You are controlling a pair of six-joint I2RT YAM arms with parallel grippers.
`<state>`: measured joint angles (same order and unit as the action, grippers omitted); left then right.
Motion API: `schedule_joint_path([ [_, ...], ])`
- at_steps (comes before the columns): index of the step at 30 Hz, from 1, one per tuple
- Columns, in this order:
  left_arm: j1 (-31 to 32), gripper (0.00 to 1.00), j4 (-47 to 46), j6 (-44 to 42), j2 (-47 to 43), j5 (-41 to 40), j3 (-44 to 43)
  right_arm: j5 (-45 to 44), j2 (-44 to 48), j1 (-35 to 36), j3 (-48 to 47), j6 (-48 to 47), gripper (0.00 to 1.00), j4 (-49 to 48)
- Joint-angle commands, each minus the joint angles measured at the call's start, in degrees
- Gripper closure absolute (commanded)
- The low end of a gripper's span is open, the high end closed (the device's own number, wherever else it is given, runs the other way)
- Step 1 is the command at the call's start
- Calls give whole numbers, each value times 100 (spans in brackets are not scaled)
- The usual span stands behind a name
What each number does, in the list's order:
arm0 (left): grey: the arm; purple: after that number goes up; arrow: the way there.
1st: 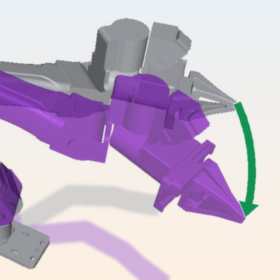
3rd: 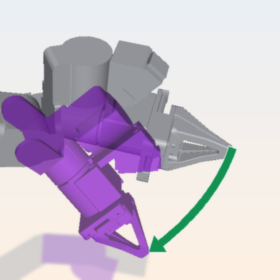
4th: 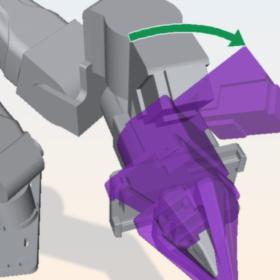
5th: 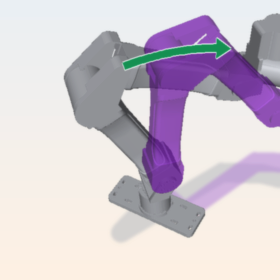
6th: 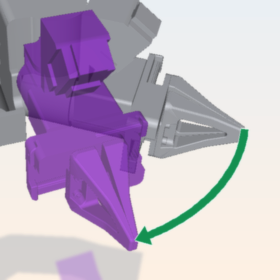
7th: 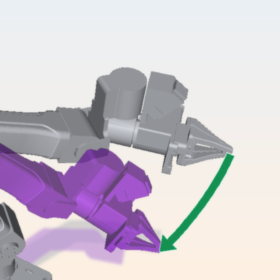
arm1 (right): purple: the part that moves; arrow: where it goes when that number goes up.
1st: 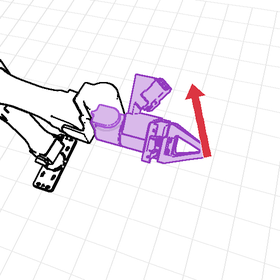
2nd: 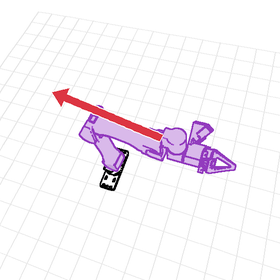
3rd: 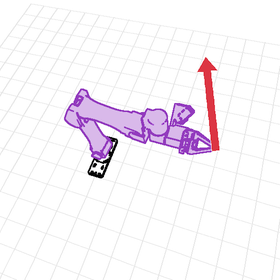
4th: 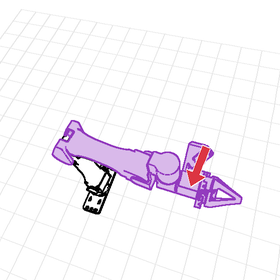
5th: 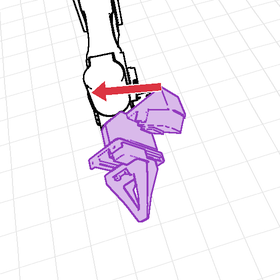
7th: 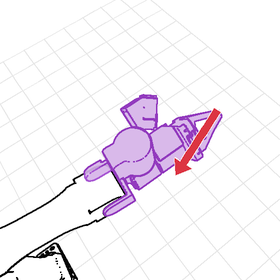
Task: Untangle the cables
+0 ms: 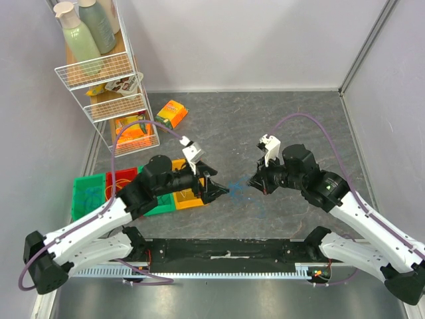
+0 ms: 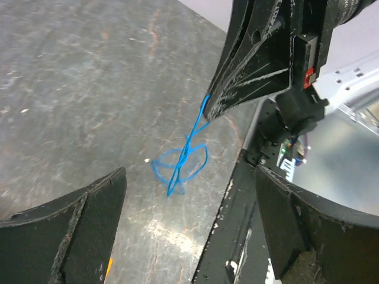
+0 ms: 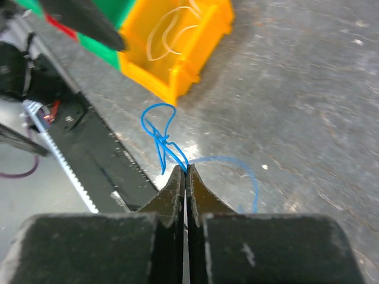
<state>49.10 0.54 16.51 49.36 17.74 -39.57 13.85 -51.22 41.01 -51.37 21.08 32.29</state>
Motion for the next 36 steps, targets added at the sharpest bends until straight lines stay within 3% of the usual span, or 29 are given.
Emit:
schedule_joint_path([
  [1, -15, 6, -633, -201, 582, 1327, -455, 1286, 86, -6, -276, -52, 100, -539],
  [6, -15, 9, -774, -131, 943, 1838, -385, 1761, 147, -6, -294, 150, 100, -891],
  [8, -15, 18, -801, -105, 1005, 1856, -350, 1893, 165, -14, -285, 230, 100, -996],
  [11, -23, 42, -556, -201, 1005, 1620, -384, 1920, 156, -6, -294, 247, 100, -1041],
  [15, -15, 91, -90, -385, 786, 857, -437, 1754, 156, -6, -303, 256, 100, -1050],
  [16, -23, 98, 111, -455, 690, 445, -455, 1570, 165, -6, -303, 247, 90, -1024],
  [17, -15, 98, 305, -491, 602, 215, -472, 1212, 165, -6, -320, 221, 71, -919],
  [19, -23, 98, 753, -491, 338, -687, -569, 308, 174, -6, -390, 186, 44, -612],
  [21, -32, 98, 1376, -290, 92, -2230, -831, -546, 165, -6, -461, 133, 27, -269],
  [26, -120, 98, 2897, 19, -471, -5345, -1683, -981, 43, -6, -426, 19, 22, -206],
  [28, -434, 98, 3564, 88, -419, -6156, -2061, -902, -71, -6, -452, -16, 22, -258],
  [30, -1267, 98, 3979, 150, -279, -6152, -2369, -831, -177, -6, -479, -60, 22, -329],
  [31, -2107, 98, 4007, 177, -252, -5864, -2467, -822, -230, -14, -487, -78, 22, -355],
  [34, -3726, 98, 3648, 99, -226, -5255, -2433, -638, -344, -6, -540, -104, 22, -461],
  [36, -4371, 98, 3445, 36, 28, -5656, -2423, -550, -380, -6, -558, -95, 22, -531],
])
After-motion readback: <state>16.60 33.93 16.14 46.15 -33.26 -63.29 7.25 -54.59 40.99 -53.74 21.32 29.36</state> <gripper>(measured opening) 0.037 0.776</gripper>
